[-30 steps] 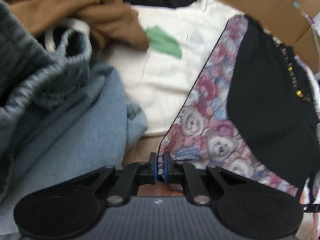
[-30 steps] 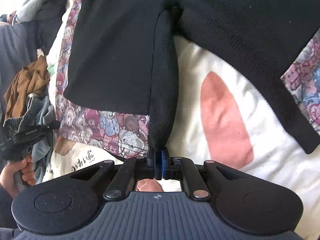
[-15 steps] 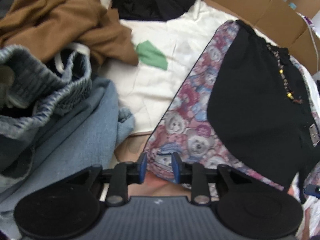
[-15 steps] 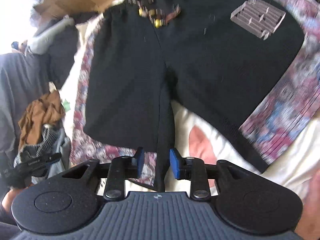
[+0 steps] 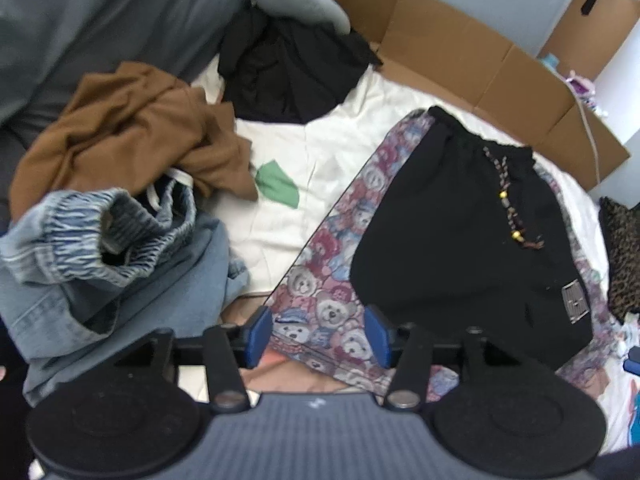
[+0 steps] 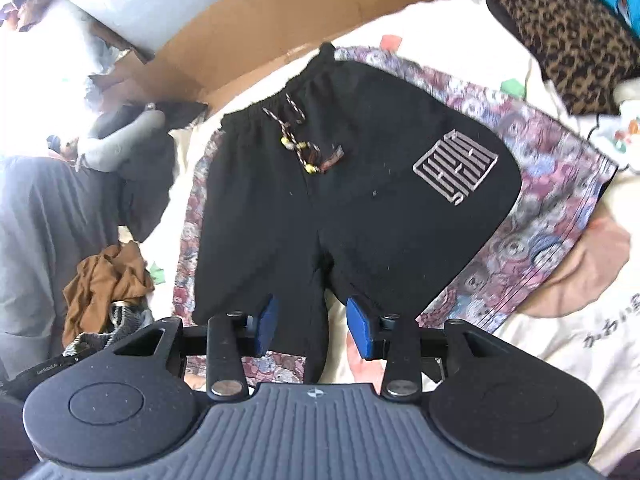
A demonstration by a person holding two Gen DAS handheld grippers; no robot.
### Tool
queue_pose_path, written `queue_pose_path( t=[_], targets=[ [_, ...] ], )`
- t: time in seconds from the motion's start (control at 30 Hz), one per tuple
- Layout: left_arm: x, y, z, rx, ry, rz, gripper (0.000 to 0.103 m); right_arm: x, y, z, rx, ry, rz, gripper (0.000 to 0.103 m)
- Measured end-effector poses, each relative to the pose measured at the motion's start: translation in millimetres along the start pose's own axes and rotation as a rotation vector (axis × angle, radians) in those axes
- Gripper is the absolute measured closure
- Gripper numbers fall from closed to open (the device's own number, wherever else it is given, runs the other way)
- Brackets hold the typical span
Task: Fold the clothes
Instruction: 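Open both grippers and lift them back from the shorts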
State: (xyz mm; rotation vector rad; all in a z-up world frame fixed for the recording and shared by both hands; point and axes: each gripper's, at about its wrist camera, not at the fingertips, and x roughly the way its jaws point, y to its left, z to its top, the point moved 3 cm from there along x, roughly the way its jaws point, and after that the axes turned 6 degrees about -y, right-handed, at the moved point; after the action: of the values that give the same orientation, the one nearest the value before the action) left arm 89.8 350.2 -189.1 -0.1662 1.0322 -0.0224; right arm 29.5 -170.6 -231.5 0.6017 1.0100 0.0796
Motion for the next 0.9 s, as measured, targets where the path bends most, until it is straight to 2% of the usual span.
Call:
queue_pose_path(
  t=[0.27, 0.4, 0.67, 0.9],
  targets=[
    [-57, -8, 17, -0.006, -0.058, -0.016, 0.037, -56, 9, 34, -0.055, -0.039, -0.017, 0.055],
    [-82, -11, 24, -0.002, -0.085, -0.024, 0.035, -85, 11, 49, -0.043, -0.067, -0.040, 0.055],
    [-127, -23, 34, 0.019, -0.128, -0.035, 0.030, -144, 25, 93, -0.052, -0.104, -0.043, 0.043],
    [-148, -39, 43, 0.008, -0.146, -0.013, 0.029, -168, 33, 131, -0.176, -0.129, -0.047, 0.037]
  ],
)
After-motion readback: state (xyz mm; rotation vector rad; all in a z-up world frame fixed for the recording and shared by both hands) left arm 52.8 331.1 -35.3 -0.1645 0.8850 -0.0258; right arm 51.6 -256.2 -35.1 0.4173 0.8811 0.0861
